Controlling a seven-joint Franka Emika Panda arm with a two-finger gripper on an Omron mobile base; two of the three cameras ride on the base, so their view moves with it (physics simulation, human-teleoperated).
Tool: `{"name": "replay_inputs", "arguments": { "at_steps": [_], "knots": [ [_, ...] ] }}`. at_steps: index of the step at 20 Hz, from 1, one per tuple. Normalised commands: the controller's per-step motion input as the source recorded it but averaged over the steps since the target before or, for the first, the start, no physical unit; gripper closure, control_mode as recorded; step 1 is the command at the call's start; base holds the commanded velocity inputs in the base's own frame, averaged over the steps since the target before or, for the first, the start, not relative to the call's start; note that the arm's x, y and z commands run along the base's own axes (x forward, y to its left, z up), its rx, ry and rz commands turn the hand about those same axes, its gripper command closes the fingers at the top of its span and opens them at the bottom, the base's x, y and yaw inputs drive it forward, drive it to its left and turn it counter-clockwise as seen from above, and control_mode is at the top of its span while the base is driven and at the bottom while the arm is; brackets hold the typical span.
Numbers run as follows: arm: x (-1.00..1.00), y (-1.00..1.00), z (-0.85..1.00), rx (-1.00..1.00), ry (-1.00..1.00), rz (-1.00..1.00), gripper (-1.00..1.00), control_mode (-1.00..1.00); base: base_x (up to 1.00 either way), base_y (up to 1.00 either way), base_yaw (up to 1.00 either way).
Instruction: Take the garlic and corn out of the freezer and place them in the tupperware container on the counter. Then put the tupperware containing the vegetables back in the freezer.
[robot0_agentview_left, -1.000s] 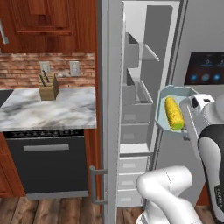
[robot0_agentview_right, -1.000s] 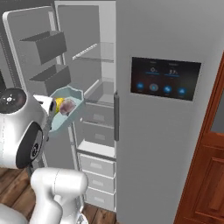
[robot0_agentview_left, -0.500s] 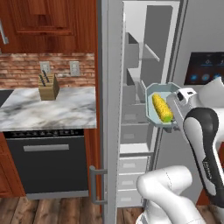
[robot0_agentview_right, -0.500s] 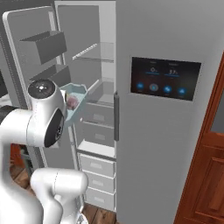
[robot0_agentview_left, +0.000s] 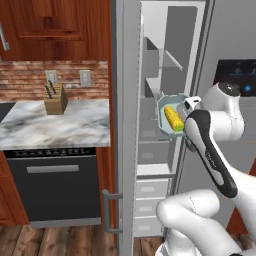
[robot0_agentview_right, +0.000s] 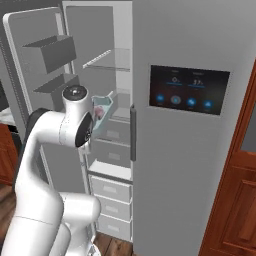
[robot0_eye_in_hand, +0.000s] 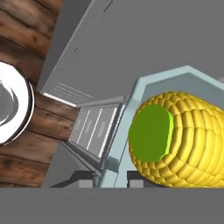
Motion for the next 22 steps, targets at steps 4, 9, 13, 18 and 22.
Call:
{"name": "replay_inputs", "arguments": {
  "at_steps": [4,9,13,18,22],
  "knots": [
    [0.75,0.0,-0.19,0.0,0.04,0.07,1.0,-1.0,0.0,0.0,0.0],
    [0.73,0.0,-0.06,0.0,0.07,0.05,1.0,-1.0,0.0,0.0,0.0],
    [0.72,0.0,-0.05,0.0,0.05,0.0,1.0,-1.0,0.0,0.0,0.0],
    [0.65,0.0,-0.27,0.0,0.0,0.0,1.0,-1.0,0.0,0.0,0.0],
    [0.58,0.0,-0.11,0.01,0.02,0.0,1.0,-1.0,0.0,0.0,0.0]
  ]
}}
